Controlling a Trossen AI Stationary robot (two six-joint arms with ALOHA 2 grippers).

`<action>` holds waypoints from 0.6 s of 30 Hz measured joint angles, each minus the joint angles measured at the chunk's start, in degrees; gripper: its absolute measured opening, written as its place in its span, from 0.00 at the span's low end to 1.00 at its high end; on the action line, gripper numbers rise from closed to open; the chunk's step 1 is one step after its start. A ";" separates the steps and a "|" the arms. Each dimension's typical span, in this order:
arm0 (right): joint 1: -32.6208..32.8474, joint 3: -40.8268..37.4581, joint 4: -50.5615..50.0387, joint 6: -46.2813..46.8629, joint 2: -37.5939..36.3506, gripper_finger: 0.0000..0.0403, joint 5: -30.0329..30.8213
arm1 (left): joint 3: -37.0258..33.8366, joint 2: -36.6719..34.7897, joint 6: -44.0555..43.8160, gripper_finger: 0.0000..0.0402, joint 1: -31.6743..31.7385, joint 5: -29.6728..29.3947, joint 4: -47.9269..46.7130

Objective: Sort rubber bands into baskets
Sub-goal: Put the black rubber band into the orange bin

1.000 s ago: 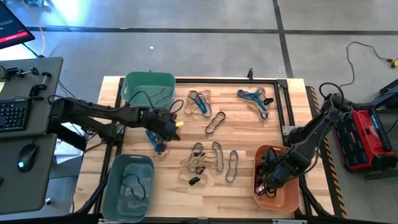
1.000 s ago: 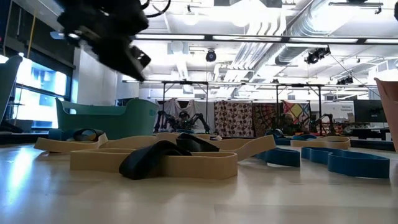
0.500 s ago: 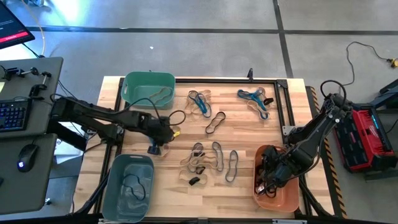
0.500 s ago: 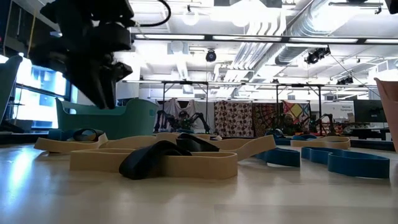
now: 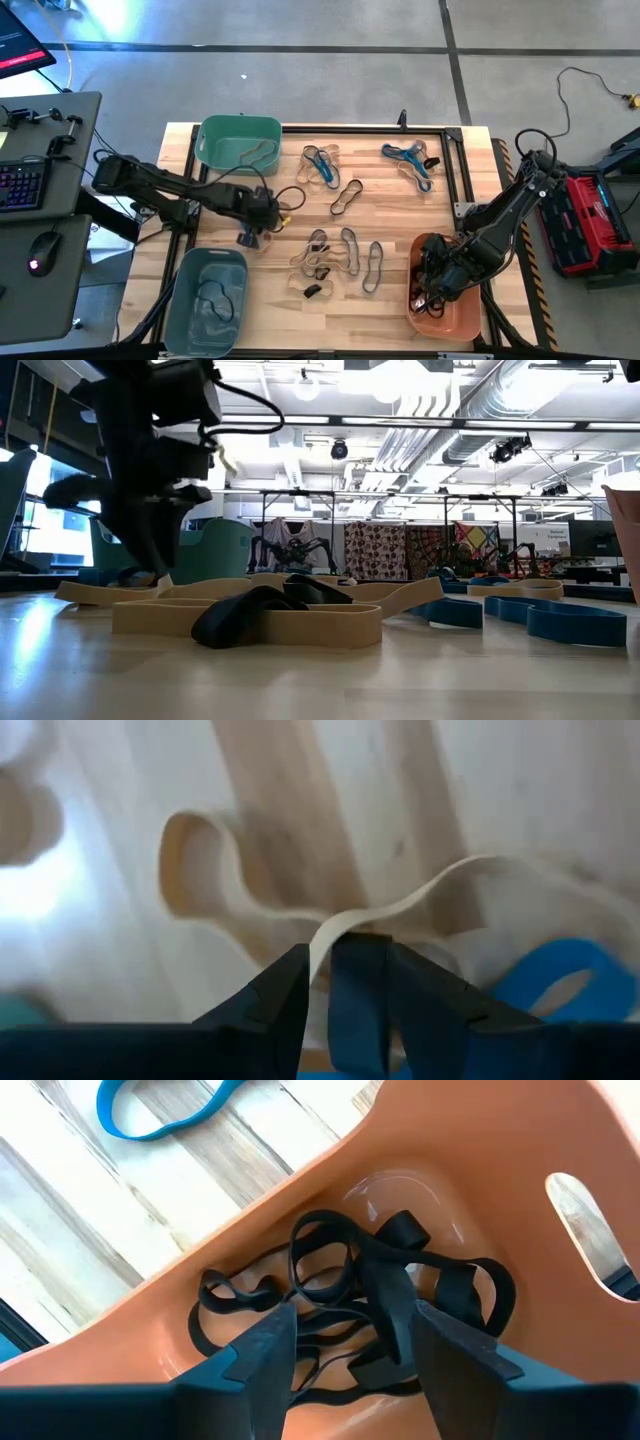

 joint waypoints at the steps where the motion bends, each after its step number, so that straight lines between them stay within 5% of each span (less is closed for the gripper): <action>1: 0.00 0.00 0.00 0.00 0.00 0.46 0.00 | 0.00 0.11 -0.01 0.32 -0.06 -1.26 -0.44; 12: 0.17 1.76 0.01 -0.01 0.02 0.44 -0.99 | -0.02 0.10 -0.09 0.20 -0.06 -3.11 -2.82; 18: 0.14 6.14 -0.40 -4.34 0.02 0.31 4.18 | -0.02 0.10 -0.35 0.03 -0.06 -0.19 -3.54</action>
